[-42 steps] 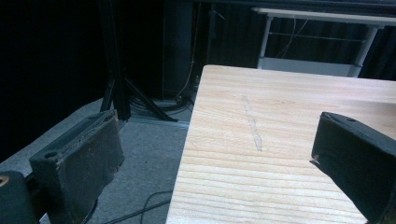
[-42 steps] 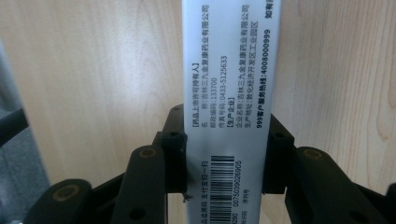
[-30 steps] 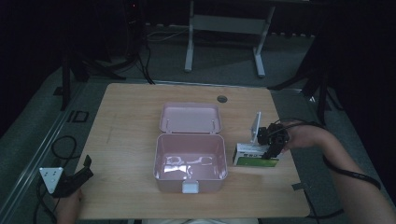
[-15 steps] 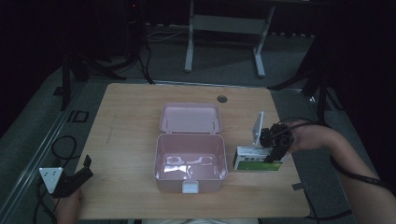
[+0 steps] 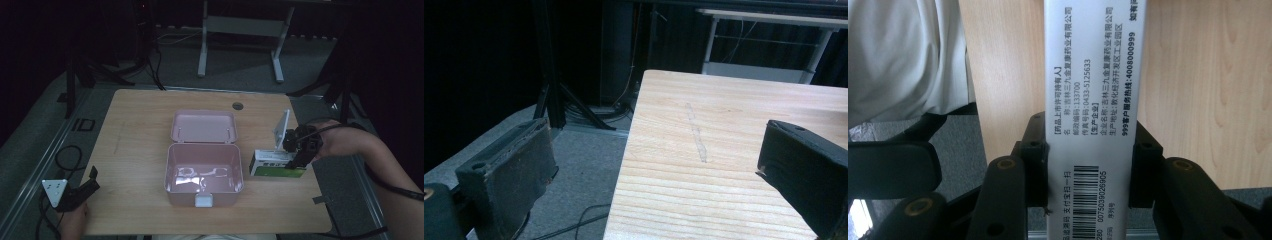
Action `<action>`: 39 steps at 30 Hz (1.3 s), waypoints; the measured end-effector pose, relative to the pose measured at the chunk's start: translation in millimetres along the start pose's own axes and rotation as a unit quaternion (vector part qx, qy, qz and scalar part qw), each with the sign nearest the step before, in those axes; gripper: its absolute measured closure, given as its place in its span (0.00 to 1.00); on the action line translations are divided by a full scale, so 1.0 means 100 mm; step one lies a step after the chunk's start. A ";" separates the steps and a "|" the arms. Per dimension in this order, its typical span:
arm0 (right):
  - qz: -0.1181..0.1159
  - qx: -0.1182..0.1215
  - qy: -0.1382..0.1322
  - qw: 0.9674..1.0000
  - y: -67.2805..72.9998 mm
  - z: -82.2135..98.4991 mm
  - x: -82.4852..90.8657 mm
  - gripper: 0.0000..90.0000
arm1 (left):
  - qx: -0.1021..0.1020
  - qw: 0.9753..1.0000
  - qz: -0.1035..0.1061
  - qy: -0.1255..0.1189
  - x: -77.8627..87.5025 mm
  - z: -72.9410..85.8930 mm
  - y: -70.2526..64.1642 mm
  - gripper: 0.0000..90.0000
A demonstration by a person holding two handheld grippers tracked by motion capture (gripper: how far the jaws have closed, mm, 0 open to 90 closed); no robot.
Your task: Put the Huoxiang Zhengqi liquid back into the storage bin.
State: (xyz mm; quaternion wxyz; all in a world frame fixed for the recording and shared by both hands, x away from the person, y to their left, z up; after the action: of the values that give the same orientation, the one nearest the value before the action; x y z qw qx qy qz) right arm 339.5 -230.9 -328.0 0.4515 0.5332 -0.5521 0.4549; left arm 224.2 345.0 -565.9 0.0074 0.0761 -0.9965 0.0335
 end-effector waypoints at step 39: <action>-0.018 0.048 -0.040 0.998 0.00 -1.13 -0.09 0.69 | -0.001 1.000 0.003 -0.002 0.00 0.00 0.00 0.02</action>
State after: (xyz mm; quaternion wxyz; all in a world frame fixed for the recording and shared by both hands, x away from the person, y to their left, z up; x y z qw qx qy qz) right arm 341.0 -118.4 -317.3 0.4115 0.5816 -0.5376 0.4510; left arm 223.9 344.9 -566.0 0.0058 0.0734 -0.9968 0.0321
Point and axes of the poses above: each handheld gripper's, and its own axes: x roughly backward along the jaws, z roughly out of its underside, y roughly to its left, the point moved 1 cm from there along -x, roughly forward along the jaws, and after that the axes turned 9 degrees about -y, right-handed, at the moved point
